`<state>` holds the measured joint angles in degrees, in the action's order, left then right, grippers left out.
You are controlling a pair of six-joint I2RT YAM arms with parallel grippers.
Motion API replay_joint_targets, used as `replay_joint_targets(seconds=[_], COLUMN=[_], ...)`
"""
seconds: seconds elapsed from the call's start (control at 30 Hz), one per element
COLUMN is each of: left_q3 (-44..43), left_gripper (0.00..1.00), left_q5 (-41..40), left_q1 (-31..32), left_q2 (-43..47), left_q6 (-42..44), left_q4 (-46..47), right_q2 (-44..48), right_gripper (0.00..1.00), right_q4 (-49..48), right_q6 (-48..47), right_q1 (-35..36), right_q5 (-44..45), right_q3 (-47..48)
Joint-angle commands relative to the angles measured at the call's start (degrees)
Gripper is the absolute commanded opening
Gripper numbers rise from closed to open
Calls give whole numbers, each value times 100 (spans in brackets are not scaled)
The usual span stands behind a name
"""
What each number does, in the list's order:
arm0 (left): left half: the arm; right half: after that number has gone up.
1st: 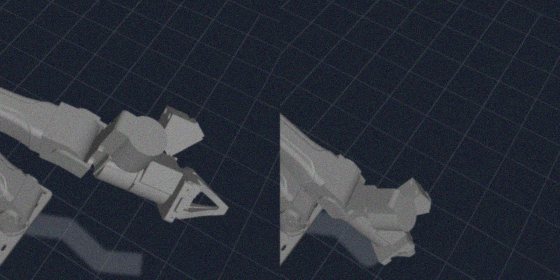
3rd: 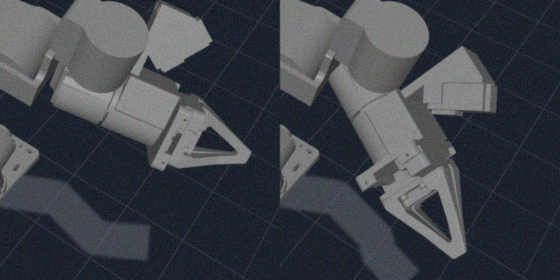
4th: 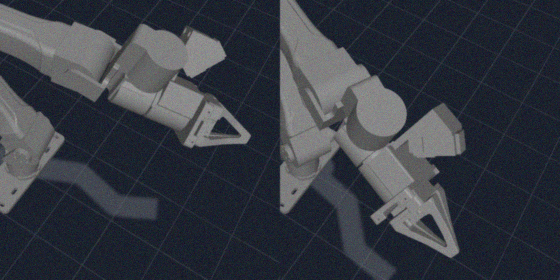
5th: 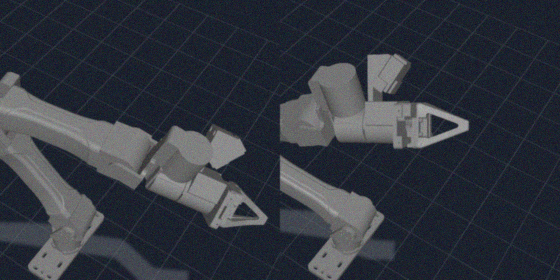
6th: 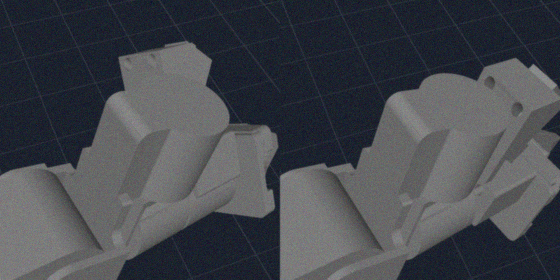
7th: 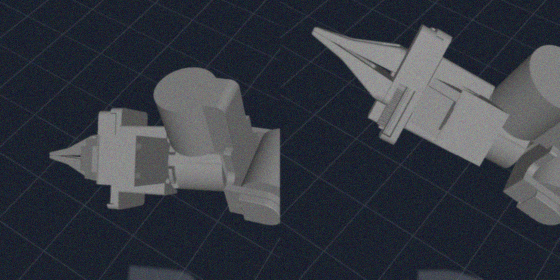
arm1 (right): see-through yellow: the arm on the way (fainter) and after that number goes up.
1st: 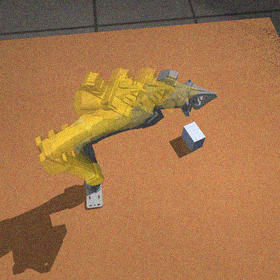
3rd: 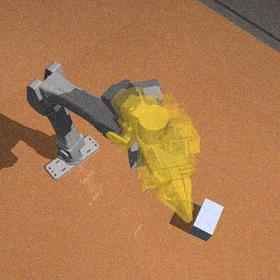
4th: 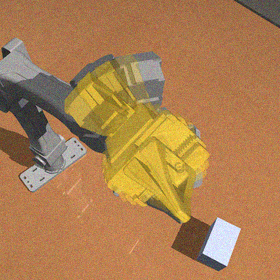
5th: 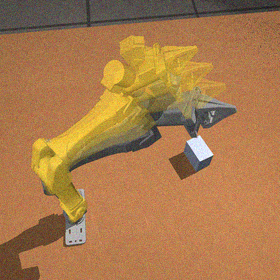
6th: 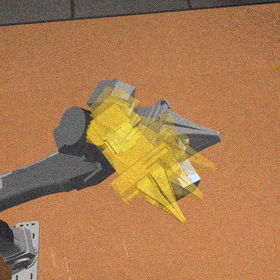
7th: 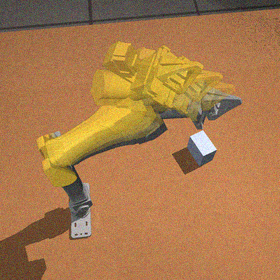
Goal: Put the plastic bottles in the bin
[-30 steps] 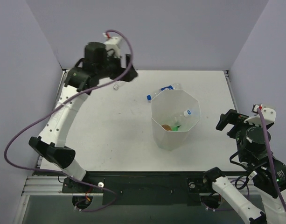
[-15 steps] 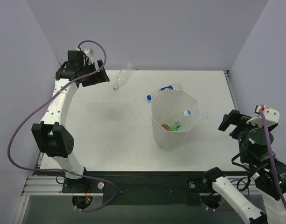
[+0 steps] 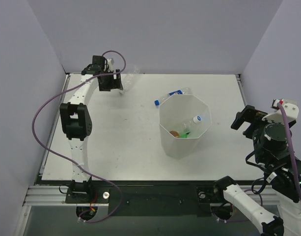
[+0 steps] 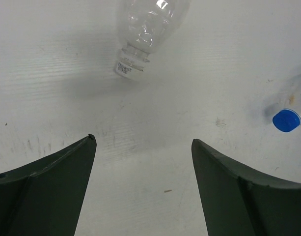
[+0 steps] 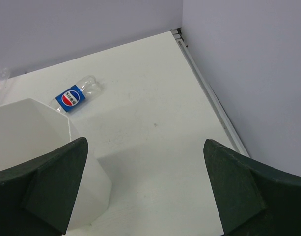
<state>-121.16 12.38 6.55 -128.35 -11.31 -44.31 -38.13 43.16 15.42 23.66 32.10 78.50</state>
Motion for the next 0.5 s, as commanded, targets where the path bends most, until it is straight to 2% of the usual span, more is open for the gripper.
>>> replay_joint_targets(seconds=[0.0, 0.13, 0.3, 0.47], left_q3=[-513, -654, -892, -1006], left_gripper=[89, 89, 89, 89], left_q5=[246, 625, 590, 99], left_q1=[-22, -4, 57, 259], left_q2=[-312, -672, -1112, -1394], left_q6=[59, -11, -90, -56], left_q4=[555, 740, 1011, 1171], right_q2=[-335, -406, -564, -880], right_gripper=[98, 98, 98, 98], right_q4=[201, 202, 193, 184], right_q6=[128, 75, 13, 66], right_q1=[-19, -19, -19, -19], right_q5=[86, 472, 298, 43], right_q3=[350, 376, 438, 535])
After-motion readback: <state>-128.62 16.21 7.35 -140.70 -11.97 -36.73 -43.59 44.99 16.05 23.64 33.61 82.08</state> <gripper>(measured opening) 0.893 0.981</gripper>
